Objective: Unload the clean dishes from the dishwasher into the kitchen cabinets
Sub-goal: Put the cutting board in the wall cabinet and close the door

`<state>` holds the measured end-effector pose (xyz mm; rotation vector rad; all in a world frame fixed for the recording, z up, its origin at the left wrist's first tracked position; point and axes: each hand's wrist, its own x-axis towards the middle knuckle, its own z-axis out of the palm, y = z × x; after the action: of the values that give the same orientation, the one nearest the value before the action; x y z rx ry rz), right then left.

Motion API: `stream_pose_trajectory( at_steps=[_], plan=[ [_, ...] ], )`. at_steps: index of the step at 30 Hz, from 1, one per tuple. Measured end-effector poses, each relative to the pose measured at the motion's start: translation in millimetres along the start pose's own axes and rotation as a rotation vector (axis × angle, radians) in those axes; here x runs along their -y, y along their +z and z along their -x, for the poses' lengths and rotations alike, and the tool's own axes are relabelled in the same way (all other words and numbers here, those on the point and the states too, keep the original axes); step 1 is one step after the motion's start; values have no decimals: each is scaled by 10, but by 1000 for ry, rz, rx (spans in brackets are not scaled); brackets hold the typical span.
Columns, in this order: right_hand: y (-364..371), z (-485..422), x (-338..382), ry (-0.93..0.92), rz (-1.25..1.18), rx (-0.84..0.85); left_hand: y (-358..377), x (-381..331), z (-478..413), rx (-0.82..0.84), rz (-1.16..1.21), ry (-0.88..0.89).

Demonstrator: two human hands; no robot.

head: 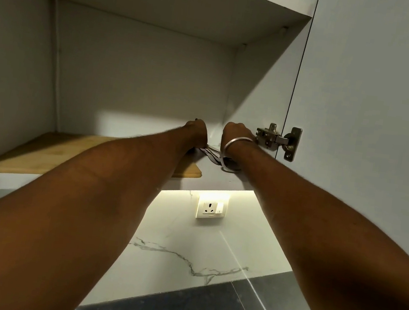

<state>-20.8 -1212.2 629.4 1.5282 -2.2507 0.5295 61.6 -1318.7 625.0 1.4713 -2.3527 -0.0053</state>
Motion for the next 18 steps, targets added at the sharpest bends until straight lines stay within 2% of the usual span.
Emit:
stream_pose_trajectory(
  at_steps=[9, 18],
  plan=[
    [-55, -38, -42, -29, -160, 4, -115, 73, 182, 2, 188, 59],
    [-169, 203, -35, -98, -202, -16, -279, 175, 556, -158, 279, 168]
  ],
)
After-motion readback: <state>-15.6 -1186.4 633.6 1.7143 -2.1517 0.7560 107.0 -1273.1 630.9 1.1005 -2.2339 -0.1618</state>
